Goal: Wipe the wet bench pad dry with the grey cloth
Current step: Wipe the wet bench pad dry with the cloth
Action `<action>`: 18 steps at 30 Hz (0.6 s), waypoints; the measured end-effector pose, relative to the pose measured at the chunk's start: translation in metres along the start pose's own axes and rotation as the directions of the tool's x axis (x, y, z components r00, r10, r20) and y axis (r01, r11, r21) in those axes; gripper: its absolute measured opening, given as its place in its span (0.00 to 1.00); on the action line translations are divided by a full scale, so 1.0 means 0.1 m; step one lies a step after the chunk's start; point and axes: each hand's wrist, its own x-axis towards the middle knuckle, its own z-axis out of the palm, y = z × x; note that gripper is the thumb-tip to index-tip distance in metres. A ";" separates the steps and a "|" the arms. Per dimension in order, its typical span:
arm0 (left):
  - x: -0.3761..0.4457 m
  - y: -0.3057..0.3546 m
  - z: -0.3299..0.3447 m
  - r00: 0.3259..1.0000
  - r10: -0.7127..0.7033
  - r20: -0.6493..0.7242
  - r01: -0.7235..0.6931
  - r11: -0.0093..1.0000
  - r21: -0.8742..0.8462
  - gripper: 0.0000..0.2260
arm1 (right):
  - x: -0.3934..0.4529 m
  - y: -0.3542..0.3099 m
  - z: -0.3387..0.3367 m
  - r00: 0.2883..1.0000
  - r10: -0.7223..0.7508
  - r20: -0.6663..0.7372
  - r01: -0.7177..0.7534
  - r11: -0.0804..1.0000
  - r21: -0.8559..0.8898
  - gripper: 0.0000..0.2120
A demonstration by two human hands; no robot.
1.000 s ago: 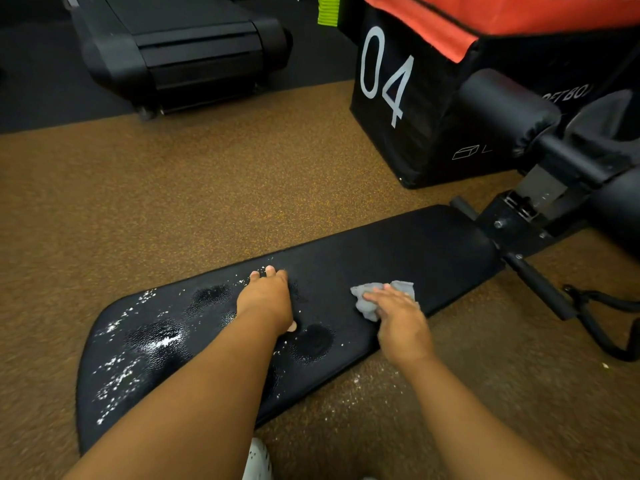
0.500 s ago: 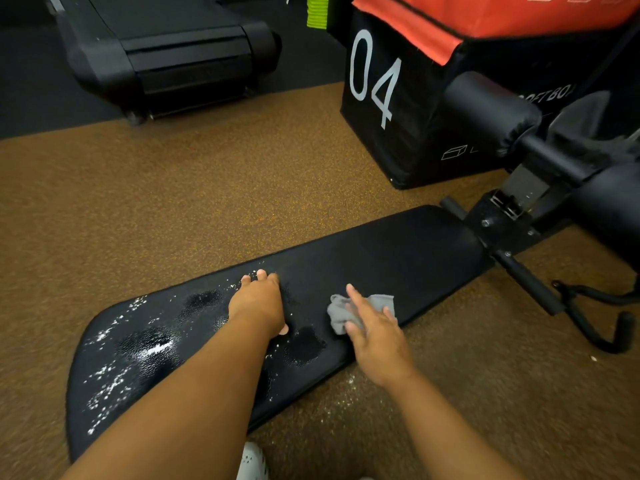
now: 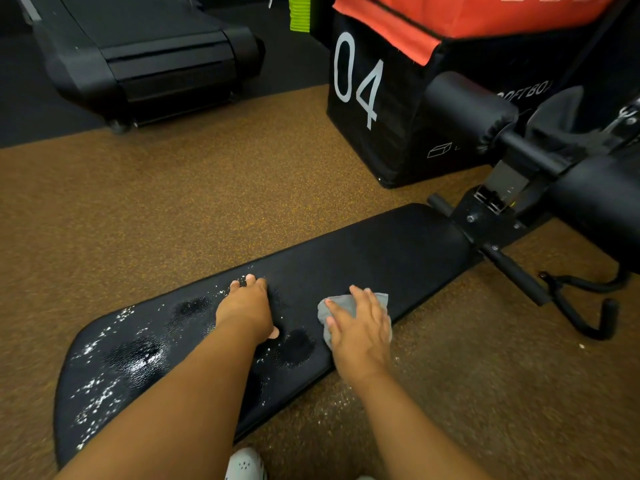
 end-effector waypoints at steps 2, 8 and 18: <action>-0.01 0.01 -0.01 1.000 -0.002 0.006 0.002 1.000 0.002 0.44 | -0.10 -0.13 0.03 0.996 -0.019 -0.081 0.019 1.000 0.000 0.20; -0.03 0.01 -0.02 1.000 -0.008 0.014 0.008 1.000 -0.030 0.43 | -0.27 0.37 -0.03 0.928 -0.372 -0.012 0.371 0.928 -0.041 0.15; 0.00 0.00 -0.01 1.000 -0.002 0.005 0.002 1.000 -0.023 0.44 | -0.61 0.01 0.10 0.998 -0.007 -0.070 0.033 0.930 0.367 0.16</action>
